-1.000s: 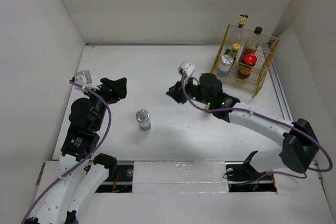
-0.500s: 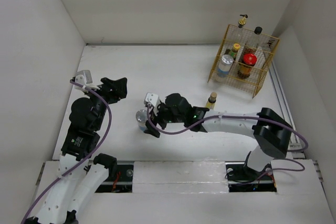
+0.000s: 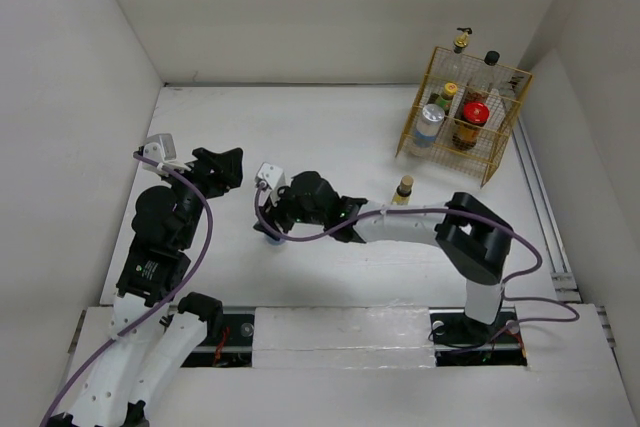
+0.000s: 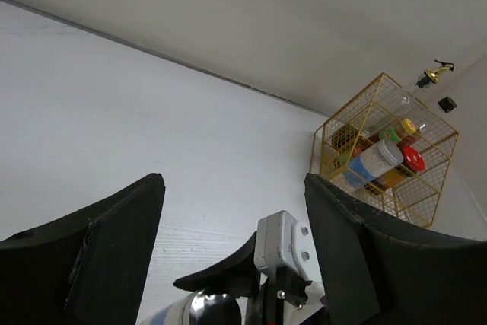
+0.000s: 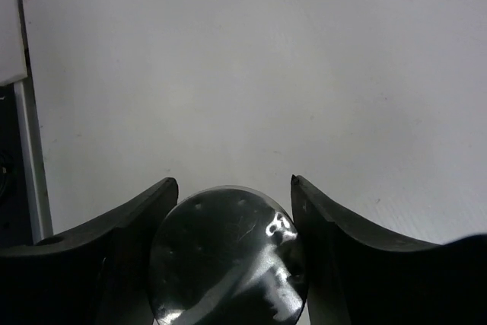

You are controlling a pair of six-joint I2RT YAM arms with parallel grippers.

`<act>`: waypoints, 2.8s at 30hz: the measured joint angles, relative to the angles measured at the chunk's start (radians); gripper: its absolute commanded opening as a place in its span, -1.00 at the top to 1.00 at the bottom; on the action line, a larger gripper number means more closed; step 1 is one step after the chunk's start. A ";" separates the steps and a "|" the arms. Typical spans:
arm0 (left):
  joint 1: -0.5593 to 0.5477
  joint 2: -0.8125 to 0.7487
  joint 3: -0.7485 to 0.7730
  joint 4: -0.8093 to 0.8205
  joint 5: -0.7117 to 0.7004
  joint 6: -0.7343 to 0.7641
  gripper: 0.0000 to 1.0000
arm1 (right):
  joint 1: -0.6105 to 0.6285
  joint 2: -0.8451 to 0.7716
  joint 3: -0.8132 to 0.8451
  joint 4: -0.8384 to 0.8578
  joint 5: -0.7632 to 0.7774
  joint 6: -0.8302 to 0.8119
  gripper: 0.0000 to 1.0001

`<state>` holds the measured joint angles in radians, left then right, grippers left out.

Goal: Organize the condiment bottles

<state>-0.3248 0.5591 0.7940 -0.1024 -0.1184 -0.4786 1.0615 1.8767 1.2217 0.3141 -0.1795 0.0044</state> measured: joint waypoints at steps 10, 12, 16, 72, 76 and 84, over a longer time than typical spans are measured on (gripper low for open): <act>0.000 0.000 0.000 0.000 -0.002 -0.001 -0.40 | -0.209 -0.462 -0.169 -0.037 0.055 0.016 0.16; 0.000 0.000 0.000 0.000 -0.002 -0.001 -0.40 | -0.292 -0.596 -0.184 -0.029 0.112 0.018 0.16; 0.000 0.001 0.000 0.000 -0.002 -0.001 -0.40 | -0.477 -0.787 -0.193 -0.018 0.268 0.018 0.16; 0.000 0.042 0.000 0.001 0.013 -0.001 -0.40 | -1.023 -0.406 -0.178 -0.159 0.310 0.098 0.13; 0.000 0.042 0.000 0.001 0.013 -0.001 -0.40 | -1.023 -0.381 -0.191 -0.148 0.317 0.105 -0.19; 0.000 0.042 0.000 0.001 0.013 -0.001 -0.40 | -1.020 -0.382 -0.191 -0.124 0.328 0.133 -0.72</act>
<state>-0.3252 0.6014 0.7940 -0.1017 -0.1055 -0.4793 0.0410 1.4944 1.0309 0.1898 0.1486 0.1371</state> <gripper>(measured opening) 0.698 0.837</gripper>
